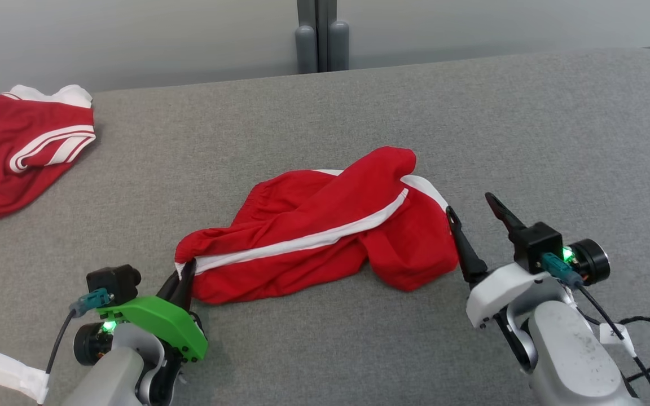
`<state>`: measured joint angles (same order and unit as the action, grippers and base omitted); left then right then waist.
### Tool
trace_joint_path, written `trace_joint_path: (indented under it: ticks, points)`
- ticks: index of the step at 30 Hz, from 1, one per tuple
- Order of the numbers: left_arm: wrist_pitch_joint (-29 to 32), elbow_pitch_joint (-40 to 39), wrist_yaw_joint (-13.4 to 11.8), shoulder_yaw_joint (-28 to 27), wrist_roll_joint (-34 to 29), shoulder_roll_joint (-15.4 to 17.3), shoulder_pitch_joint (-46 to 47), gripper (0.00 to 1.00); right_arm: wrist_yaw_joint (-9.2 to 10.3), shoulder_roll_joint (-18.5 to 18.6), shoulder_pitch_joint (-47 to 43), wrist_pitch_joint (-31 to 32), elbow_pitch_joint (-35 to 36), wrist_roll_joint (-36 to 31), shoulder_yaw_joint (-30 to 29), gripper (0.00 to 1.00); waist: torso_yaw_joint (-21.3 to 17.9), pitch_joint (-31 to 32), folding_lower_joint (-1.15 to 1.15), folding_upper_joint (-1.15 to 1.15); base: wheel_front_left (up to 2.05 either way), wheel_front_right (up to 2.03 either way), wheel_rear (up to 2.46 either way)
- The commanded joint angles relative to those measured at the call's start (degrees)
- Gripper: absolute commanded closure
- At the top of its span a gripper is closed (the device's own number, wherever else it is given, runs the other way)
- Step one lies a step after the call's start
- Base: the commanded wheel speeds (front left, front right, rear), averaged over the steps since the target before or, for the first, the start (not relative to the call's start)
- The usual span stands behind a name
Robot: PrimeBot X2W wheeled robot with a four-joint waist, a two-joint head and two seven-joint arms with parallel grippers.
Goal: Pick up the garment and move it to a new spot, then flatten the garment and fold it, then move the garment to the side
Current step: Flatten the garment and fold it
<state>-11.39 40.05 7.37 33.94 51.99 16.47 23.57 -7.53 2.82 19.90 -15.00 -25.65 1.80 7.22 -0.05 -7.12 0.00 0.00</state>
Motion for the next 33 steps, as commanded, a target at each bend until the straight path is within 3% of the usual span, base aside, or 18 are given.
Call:
trace_joint_path:
  ticks: [1, 6, 19, 26, 33]
  points:
    - [-0.79, 0.72, 0.18, 0.06, 0.22, -0.32, 1.22, 1.0, 0.08, 0.15, 2.18, -0.22, -2.46, -1.02, 1.01, 0.0, 0.68, -0.3, 0.0, 0.0, 0.0, 0.0, 0.0]
    - [-2.03, 2.14, 0.19, 0.14, 0.22, -1.59, 2.34, 1.0, 0.08, 0.9, 8.45, 0.24, -10.33, -2.03, 4.15, 0.0, 2.11, -1.35, 0.0, 0.0, 0.0, 0.0, 0.0]
    - [-3.68, 2.49, 0.19, 1.32, 0.26, -4.02, 4.22, 1.0, 0.08, 0.86, 22.44, 1.51, -29.18, 3.56, 14.64, 0.0, 5.25, -5.22, 0.0, 0.0, 0.0, 0.0, 0.0]
    - [-3.8, 2.29, 0.19, 1.89, 0.37, -4.33, 4.82, 1.0, 0.08, 0.44, 26.07, 1.6, -34.5, 9.42, 19.58, 0.0, 5.86, -6.02, 0.0, 0.0, 0.0, 0.0, 0.0]
    - [-3.82, 1.69, 0.18, 1.72, -0.09, -4.24, 5.3, 1.0, 0.08, 0.2, 27.64, 1.98, -35.22, 16.13, 25.59, 0.0, 5.69, -6.28, 0.0, 0.0, 0.0, 0.0, 0.0]
